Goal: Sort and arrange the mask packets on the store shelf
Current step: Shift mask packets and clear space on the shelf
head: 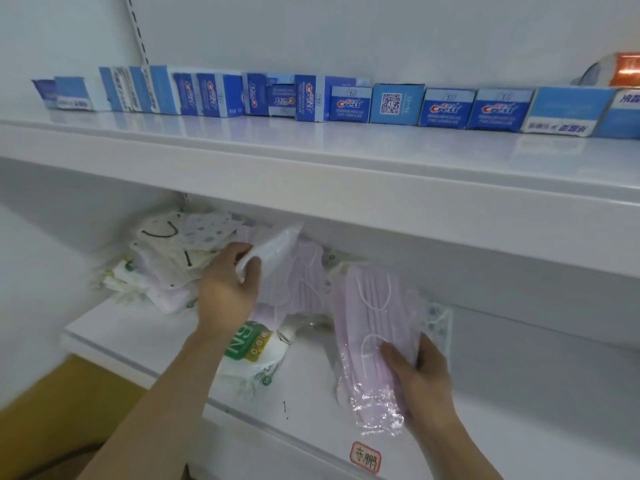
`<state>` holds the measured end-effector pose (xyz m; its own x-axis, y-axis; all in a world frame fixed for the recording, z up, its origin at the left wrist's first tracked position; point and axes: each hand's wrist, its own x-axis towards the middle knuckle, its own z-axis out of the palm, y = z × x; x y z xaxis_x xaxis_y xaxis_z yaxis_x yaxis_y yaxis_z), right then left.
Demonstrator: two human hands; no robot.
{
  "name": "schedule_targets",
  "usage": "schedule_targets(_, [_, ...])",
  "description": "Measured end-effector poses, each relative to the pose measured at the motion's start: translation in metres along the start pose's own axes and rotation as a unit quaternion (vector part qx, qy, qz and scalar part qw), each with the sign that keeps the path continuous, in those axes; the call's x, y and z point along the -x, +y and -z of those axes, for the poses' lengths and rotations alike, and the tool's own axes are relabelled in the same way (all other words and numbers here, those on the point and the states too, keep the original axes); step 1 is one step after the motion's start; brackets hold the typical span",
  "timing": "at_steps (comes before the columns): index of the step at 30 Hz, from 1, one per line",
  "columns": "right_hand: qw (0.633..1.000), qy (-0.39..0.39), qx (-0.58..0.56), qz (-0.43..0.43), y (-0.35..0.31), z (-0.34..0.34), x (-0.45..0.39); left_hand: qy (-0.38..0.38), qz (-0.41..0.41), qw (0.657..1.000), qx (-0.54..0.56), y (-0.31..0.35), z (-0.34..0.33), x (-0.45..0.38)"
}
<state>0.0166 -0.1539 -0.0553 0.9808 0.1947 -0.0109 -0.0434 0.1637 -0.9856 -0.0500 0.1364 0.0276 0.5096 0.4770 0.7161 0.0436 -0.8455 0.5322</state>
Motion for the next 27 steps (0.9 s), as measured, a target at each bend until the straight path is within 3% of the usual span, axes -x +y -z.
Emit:
schedule_targets(2, [1.0,0.009,-0.009,-0.001,-0.001,-0.001,0.001,-0.005,0.105,0.983,0.151,0.033,0.005,0.011])
schedule_targets(3, [1.0,0.012,-0.018,-0.004,-0.002,-0.001,0.001,-0.018,0.199,0.946,0.255,0.048,0.002,0.021])
schedule_targets(6, [0.996,-0.002,-0.082,-0.036,-0.01,0.003,0.004,-0.022,0.456,0.738,0.497,0.077,-0.014,0.055])
schedule_targets(8, [0.984,-0.02,-0.153,-0.084,-0.016,0.008,0.008,-0.024,0.543,0.627,0.558,0.088,-0.021,0.075])
schedule_targets(9, [0.973,-0.039,-0.197,-0.113,-0.02,0.011,0.01,-0.04,0.56,0.598,0.572,0.094,-0.023,0.083])
schedule_targets(11, [0.946,-0.082,-0.268,-0.161,-0.023,0.016,0.013,-0.08,0.568,0.578,0.581,0.104,-0.027,0.098])
schedule_targets(13, [0.923,-0.099,-0.318,-0.195,-0.024,0.019,0.013,-0.114,0.567,0.577,0.576,0.109,-0.034,0.108])
schedule_targets(17, [0.897,-0.111,-0.373,-0.208,-0.026,0.022,0.012,-0.153,0.559,0.619,0.53,0.123,-0.041,0.124])
schedule_targets(21, [0.915,-0.128,-0.339,-0.178,-0.026,0.02,0.01,-0.158,0.571,0.672,0.444,0.13,-0.047,0.13])
schedule_targets(23, [0.935,-0.117,-0.29,-0.166,-0.025,0.017,0.012,-0.23,0.51,0.731,0.391,0.128,-0.041,0.133])
schedule_targets(25, [0.947,-0.091,-0.263,-0.162,-0.023,0.017,0.013,-0.342,0.394,0.793,0.314,0.126,-0.025,0.129])
schedule_targets(27, [0.948,-0.072,-0.264,-0.16,-0.021,0.018,0.013,-0.37,0.288,0.842,0.267,0.121,-0.013,0.118])
